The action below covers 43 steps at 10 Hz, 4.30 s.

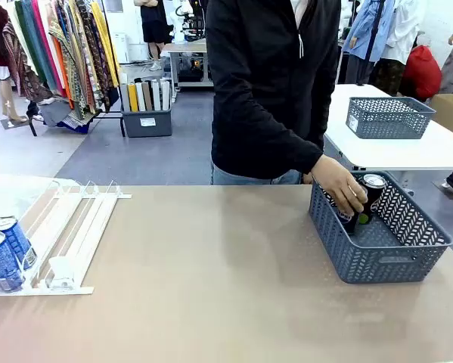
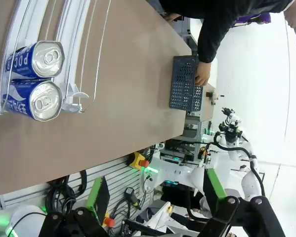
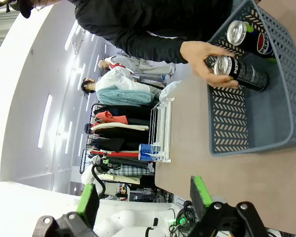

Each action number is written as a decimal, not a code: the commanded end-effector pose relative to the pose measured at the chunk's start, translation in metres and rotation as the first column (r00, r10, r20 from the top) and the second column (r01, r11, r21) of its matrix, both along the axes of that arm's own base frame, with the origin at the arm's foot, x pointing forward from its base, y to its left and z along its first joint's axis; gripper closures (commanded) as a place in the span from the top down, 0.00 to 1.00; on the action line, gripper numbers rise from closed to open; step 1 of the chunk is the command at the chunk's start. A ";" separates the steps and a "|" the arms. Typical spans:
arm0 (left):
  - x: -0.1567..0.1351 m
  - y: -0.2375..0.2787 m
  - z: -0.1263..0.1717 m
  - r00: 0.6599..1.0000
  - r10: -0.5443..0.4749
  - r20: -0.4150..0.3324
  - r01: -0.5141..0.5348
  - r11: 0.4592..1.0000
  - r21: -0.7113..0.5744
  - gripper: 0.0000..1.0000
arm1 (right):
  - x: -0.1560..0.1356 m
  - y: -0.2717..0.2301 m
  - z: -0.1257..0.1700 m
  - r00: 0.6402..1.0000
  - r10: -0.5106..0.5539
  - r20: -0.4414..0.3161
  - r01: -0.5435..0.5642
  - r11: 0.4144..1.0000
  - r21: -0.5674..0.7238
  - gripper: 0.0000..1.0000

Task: Retrieve and store the cans from the dispenser.
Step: Pick up one can from the Automatic Can Dispenser and place it in the middle of the table.

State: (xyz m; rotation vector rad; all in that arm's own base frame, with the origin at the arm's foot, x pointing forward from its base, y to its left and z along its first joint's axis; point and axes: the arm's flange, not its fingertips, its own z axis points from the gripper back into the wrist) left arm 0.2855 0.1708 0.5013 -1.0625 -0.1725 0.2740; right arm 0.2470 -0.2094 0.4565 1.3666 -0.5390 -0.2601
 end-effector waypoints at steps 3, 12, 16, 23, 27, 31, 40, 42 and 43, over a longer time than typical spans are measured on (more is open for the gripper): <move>-0.001 -0.002 0.000 1.000 -0.011 0.026 0.011 1.000 -0.010 1.00 | 0.000 -0.001 0.003 1.000 0.007 0.025 -0.007 1.000 -0.001 1.00; 0.057 -0.077 -0.003 0.993 -0.112 -0.039 0.097 0.585 0.805 1.00 | 0.000 -0.001 0.003 1.000 0.007 0.025 -0.007 1.000 -0.001 1.00; 0.053 -0.065 0.002 0.984 -0.132 -0.119 0.174 0.578 0.797 1.00 | 0.000 -0.001 0.003 1.000 0.007 0.025 -0.007 1.000 -0.001 1.00; 0.067 -0.109 -0.055 0.953 -0.262 -0.151 0.281 0.583 0.762 1.00 | 0.000 -0.001 0.003 1.000 0.007 0.025 -0.007 1.000 -0.001 1.00; 0.076 -0.118 -0.083 0.946 -0.261 -0.191 0.305 0.518 0.799 1.00 | 0.000 -0.001 0.003 1.000 0.007 0.025 -0.007 1.000 -0.001 1.00; 0.090 -0.118 -0.103 0.954 -0.226 -0.197 0.281 0.442 0.852 1.00 | 0.000 -0.001 0.003 1.000 0.007 0.025 -0.007 1.000 -0.001 1.00; 0.093 -0.118 -0.106 0.942 -0.239 -0.236 0.319 0.422 0.848 0.93 | 0.000 -0.001 0.003 1.000 0.007 0.025 -0.007 1.000 -0.001 1.00; 0.092 -0.118 -0.106 0.941 -0.247 -0.232 0.320 0.420 0.849 0.00 | 0.000 -0.001 0.003 1.000 0.007 0.025 -0.007 1.000 -0.001 1.00; 0.093 -0.118 -0.107 0.942 -0.243 -0.231 0.317 0.417 0.852 0.00 | 0.000 -0.001 0.003 1.000 0.007 0.025 -0.007 1.000 -0.001 1.00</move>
